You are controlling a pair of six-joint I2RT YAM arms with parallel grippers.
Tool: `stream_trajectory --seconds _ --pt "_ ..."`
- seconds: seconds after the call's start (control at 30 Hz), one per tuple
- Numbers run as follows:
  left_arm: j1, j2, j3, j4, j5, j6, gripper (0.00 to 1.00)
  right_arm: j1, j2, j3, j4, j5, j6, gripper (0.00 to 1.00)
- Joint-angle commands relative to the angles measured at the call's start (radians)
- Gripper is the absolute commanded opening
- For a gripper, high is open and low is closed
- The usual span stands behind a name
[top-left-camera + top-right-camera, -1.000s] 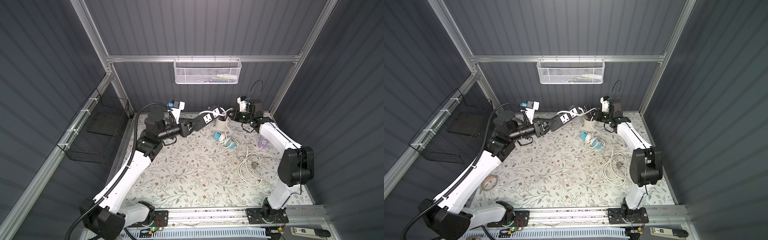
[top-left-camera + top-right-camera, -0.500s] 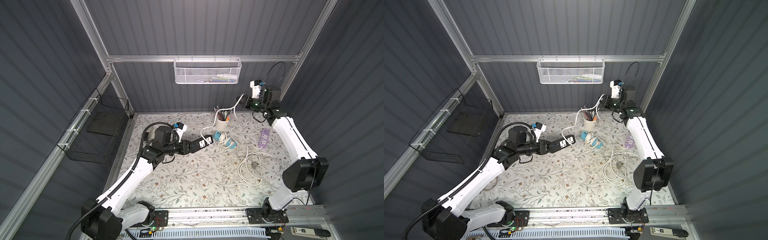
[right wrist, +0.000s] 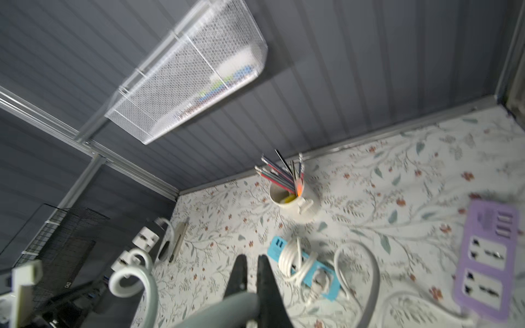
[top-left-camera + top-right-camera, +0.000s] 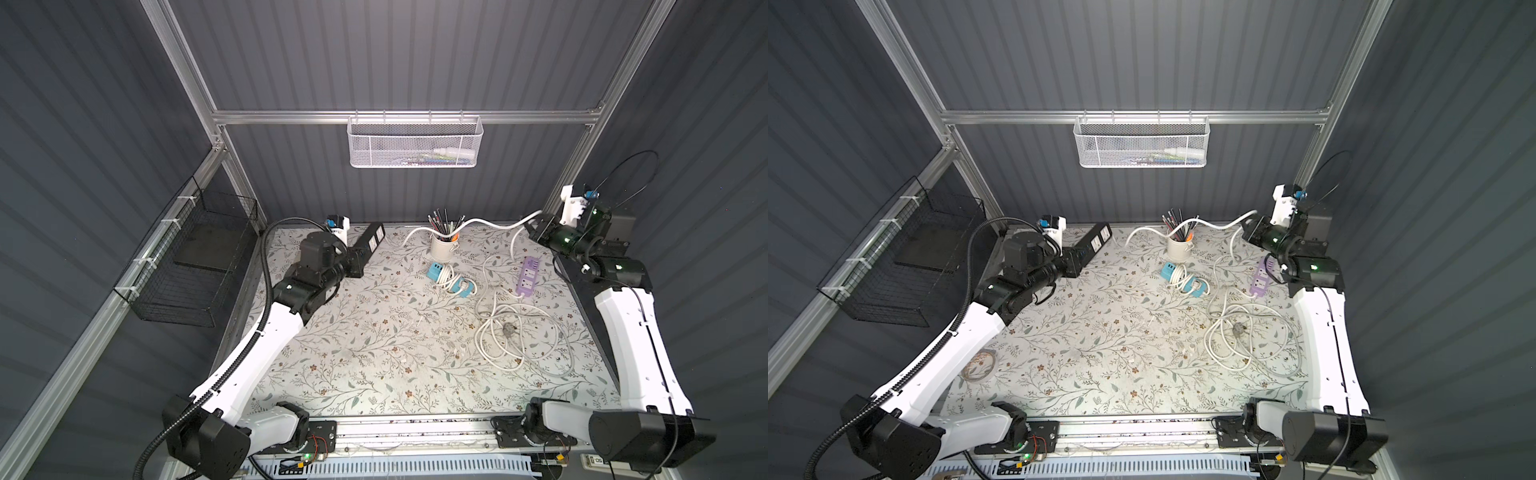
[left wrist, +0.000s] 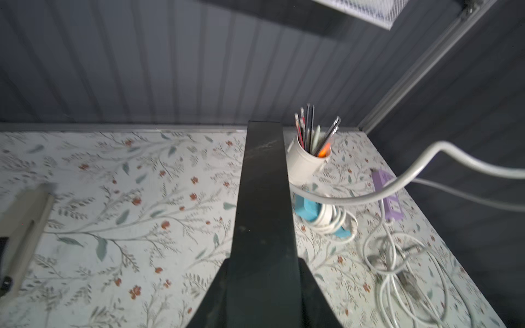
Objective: Unwrap the cord wrapped around the power strip
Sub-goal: Unwrap the power cord from the power strip.
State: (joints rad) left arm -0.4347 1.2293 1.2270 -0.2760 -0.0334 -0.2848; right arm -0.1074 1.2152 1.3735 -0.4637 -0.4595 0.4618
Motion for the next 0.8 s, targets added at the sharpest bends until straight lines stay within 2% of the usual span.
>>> stream_trajectory --seconds 0.0,0.2,0.4,0.6,0.77 --pt "0.018 0.011 0.083 0.084 -0.105 0.069 0.0 -0.011 -0.052 -0.074 -0.09 0.062 0.004 0.0" --pt "0.043 0.034 0.136 0.111 -0.109 0.09 0.0 -0.034 -0.162 -0.268 -0.149 0.088 0.057 0.0" --pt "0.055 0.035 0.149 0.142 -0.086 0.092 0.0 -0.049 -0.225 -0.495 -0.12 0.09 0.143 0.0" --pt "0.059 0.041 0.16 0.178 -0.017 0.062 0.0 -0.049 -0.23 -0.719 0.021 0.107 0.236 0.0" --pt "0.059 0.042 0.142 0.213 0.057 0.02 0.0 -0.048 -0.181 -0.794 0.133 0.169 0.279 0.0"
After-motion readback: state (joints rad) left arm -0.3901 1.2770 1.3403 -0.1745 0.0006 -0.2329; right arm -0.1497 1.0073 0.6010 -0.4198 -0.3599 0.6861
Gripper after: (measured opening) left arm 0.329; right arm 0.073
